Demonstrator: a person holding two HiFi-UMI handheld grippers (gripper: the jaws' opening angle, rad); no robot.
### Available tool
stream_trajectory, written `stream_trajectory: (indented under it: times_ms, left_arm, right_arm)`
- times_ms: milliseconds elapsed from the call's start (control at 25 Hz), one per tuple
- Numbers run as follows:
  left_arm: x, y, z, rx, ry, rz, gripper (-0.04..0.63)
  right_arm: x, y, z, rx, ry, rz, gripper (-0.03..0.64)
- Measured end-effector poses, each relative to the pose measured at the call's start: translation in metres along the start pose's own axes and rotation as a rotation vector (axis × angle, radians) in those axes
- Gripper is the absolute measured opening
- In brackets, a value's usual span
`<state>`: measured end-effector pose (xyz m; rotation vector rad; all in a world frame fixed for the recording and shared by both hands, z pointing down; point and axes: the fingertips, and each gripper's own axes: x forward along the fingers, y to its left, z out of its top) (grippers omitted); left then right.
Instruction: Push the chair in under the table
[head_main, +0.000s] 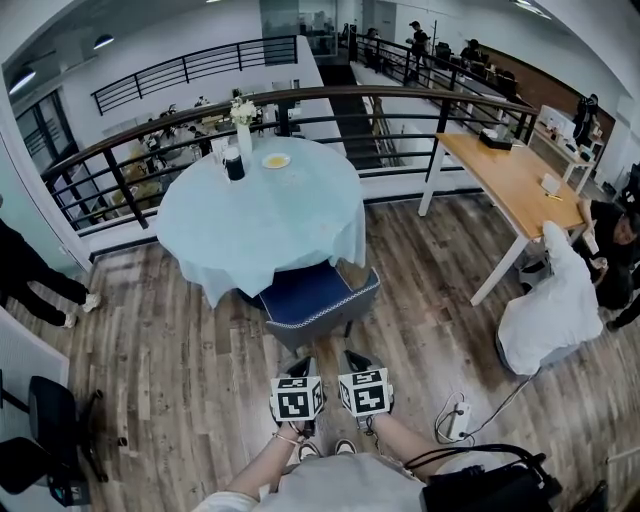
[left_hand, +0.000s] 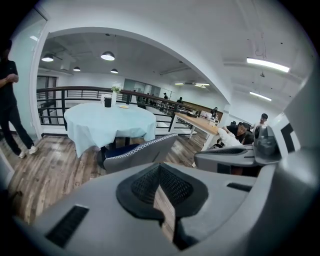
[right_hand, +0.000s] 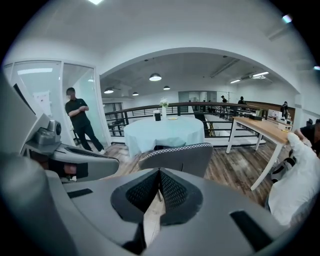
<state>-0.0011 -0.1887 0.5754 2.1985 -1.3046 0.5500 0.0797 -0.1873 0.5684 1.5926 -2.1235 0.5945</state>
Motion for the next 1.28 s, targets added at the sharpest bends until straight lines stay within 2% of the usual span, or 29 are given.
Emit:
stream_trajectory:
  times_ms: [400,1280]
  left_arm:
    - [-0.002,0.008,-0.001,-0.026,-0.002,0.017,0.005]
    - [-0.002,0.019,-0.015,-0.049,0.024,0.043,0.003]
  right_arm:
    - [0.0,0.005,0.002,-0.025,0.004,0.022,0.015]
    - [0.005,0.009,-0.009,0.01,0.028,0.02,0.015]
